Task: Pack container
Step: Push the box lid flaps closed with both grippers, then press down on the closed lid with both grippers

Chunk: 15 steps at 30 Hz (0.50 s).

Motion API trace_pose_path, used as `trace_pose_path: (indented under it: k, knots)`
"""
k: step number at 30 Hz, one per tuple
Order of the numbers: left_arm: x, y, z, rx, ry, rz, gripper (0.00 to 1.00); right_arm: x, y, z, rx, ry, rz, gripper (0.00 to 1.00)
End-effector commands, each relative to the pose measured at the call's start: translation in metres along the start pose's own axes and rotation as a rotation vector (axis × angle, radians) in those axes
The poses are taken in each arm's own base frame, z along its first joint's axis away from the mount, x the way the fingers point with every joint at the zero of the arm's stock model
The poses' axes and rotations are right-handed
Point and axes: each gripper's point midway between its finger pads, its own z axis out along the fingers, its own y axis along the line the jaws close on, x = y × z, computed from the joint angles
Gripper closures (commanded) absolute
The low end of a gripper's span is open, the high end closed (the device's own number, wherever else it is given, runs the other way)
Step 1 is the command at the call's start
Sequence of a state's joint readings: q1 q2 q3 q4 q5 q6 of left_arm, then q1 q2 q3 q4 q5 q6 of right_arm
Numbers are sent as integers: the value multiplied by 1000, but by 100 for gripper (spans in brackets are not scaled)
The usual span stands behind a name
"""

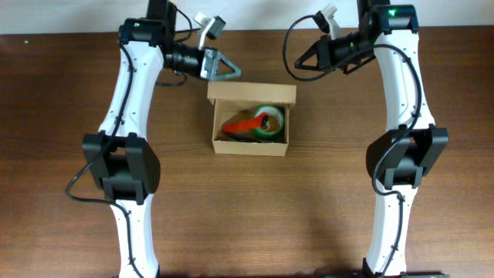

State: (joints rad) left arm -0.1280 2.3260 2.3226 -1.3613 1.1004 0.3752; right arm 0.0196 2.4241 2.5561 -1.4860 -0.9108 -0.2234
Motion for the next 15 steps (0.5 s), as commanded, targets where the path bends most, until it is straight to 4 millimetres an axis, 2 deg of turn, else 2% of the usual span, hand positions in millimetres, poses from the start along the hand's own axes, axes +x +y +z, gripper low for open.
trace_pose_path:
  k: [1,3,7,9,12,15]
  knots:
    - [12,-7,0,-50,64,123,98,-5,31,-29,76,-39,-113,96]
    - [26,-10,4,-55,123,118,98,-4,37,-39,145,-42,-138,96]
    - [43,-3,6,-121,208,77,98,-2,60,-71,259,-86,-169,96]
    - [48,5,2,-182,237,46,98,6,60,-86,364,-81,-153,96]
    - [49,18,-19,-385,272,11,98,21,67,-88,435,-36,-128,96]
    - [39,4,-59,-602,238,42,98,26,74,-71,496,4,-136,96]
